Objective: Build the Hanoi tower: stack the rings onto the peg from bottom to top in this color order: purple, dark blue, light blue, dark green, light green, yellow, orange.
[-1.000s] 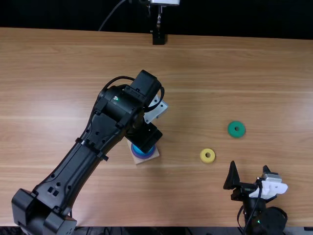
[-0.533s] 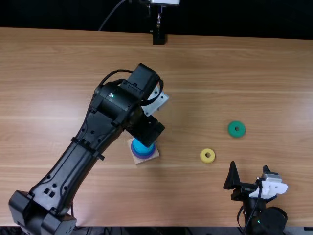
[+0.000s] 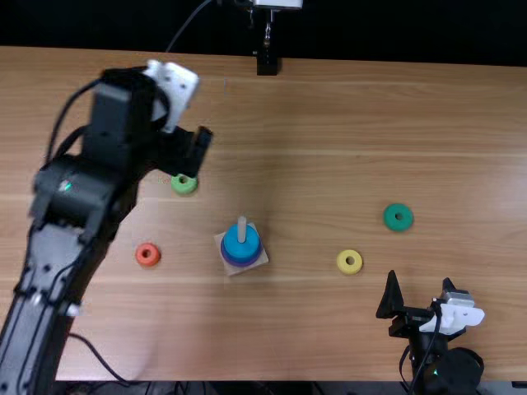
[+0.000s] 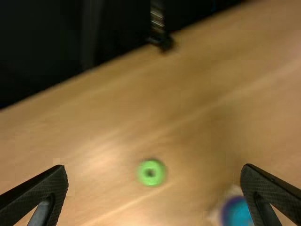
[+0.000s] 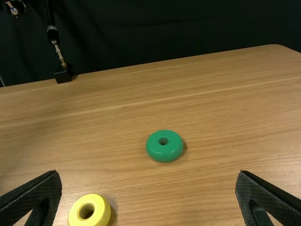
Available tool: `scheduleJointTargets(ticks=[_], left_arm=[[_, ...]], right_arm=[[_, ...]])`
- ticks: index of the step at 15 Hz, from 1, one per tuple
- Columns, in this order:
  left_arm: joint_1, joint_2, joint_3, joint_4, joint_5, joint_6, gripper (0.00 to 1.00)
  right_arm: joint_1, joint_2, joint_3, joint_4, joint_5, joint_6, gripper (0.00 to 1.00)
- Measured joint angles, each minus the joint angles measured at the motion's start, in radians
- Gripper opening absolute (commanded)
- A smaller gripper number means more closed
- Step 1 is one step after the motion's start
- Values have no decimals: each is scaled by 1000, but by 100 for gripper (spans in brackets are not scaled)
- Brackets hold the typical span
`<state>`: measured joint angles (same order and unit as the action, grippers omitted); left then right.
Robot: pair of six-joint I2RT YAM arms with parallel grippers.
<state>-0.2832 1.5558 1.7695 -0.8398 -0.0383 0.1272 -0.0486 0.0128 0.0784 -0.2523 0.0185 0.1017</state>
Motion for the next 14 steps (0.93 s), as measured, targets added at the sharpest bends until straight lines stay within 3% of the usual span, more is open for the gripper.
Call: scheduleJointTargets(ticks=[1, 2, 4, 7, 10, 14], left_arm=[[24, -78, -84, 68, -42, 0, 100], [46, -148, -186, 145, -67, -1, 100], [110, -283, -419, 319, -93, 0, 100], [202, -543, -774, 512, -106, 0, 100], [205, -798, -988, 555, -89, 0, 100], [201, -1129, -1324, 688, -85, 0, 100]], right_arm=[[0, 0, 0, 0, 0, 0, 100], [0, 0, 0, 0, 0, 0, 100], [0, 0, 0, 0, 0, 0, 100], [0, 0, 0, 0, 0, 0, 100], [0, 0, 0, 0, 0, 0, 100], [0, 0, 0, 0, 0, 0, 100]])
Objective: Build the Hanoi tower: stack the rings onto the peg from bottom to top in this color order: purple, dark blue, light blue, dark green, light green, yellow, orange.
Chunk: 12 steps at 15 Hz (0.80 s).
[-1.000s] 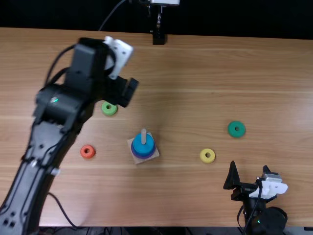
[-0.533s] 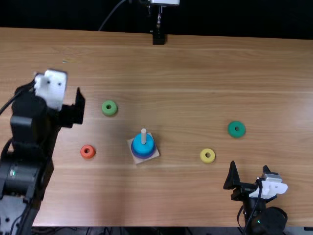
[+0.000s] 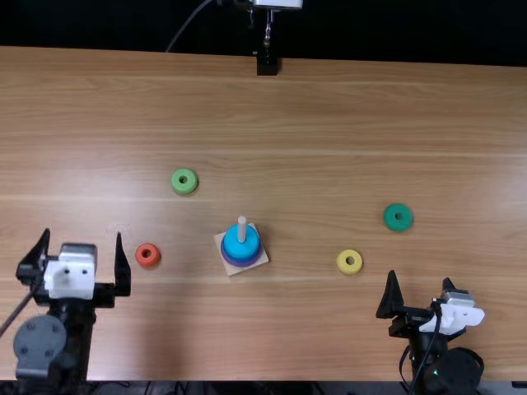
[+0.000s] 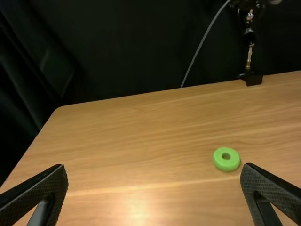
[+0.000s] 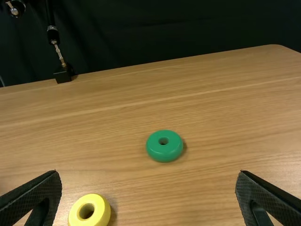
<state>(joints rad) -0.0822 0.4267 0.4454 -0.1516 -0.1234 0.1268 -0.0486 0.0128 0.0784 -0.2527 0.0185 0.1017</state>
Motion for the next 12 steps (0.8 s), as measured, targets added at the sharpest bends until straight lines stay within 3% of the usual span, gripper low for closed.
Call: scheduleJointTargets(ticks=[4, 12], left_arm=[[-13, -257, -275, 34, 1, 0, 100], [12, -412, -382, -26, 3, 0, 100]], right_arm=[[0, 0, 0, 0, 0, 0, 100], [0, 0, 0, 0, 0, 0, 100]])
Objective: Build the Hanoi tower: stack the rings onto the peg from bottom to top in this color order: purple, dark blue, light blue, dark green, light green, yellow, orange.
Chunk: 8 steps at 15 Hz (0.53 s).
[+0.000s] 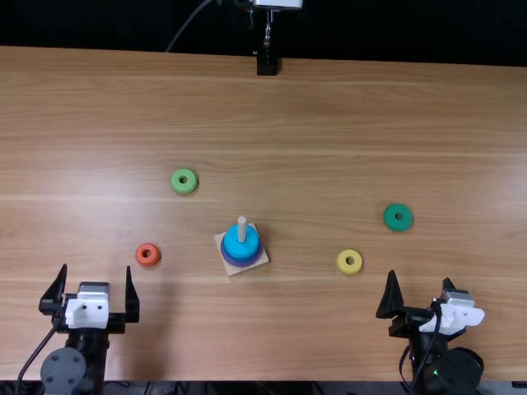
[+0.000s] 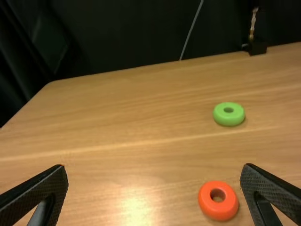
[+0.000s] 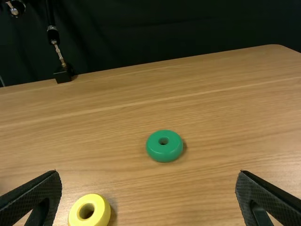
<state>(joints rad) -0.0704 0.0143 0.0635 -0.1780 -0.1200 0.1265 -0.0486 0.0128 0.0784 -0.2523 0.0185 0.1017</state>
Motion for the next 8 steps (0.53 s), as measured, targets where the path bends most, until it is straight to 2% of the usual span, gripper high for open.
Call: scheduleJointTargets(ticks=[3, 8], left_arm=[[0, -3, 0, -4, 0, -1, 100], [0, -3, 0, -5, 0, -123, 100]], right_arm=[[0, 0, 0, 0, 0, 0, 100], [0, 0, 0, 0, 0, 0, 100]])
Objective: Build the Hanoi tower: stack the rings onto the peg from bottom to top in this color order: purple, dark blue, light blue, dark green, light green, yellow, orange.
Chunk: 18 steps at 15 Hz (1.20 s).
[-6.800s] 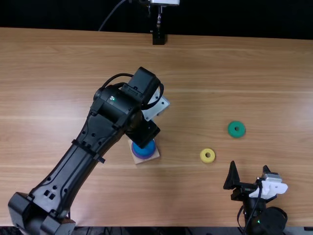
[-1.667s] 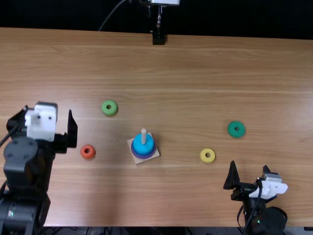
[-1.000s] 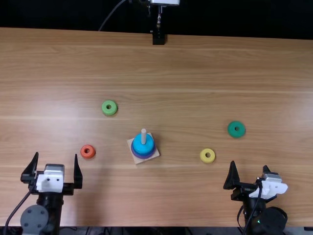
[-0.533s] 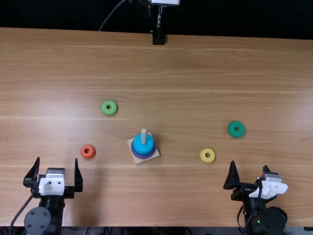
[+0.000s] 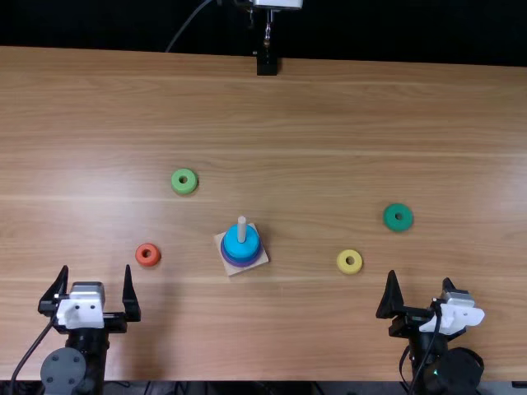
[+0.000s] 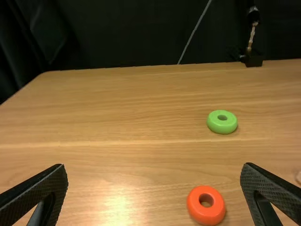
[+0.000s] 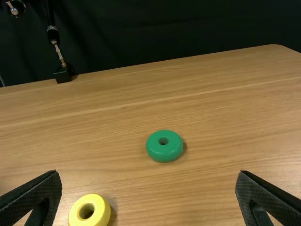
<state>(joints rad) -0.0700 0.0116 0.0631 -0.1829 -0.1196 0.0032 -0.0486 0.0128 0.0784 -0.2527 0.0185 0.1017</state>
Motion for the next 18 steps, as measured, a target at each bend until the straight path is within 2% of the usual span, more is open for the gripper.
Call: scheduleJointTargets(ticks=[2, 12, 18], left_arm=[[0, 0, 0, -2, 0, -17, 100], [0, 0, 38, -176, 7, -31, 100], [-2, 0, 40, -183, 7, -34, 100]], right_arm=[[0, 0, 0, 0, 0, 0, 100], [0, 0, 0, 0, 0, 0, 100], [0, 0, 0, 0, 0, 0, 100]])
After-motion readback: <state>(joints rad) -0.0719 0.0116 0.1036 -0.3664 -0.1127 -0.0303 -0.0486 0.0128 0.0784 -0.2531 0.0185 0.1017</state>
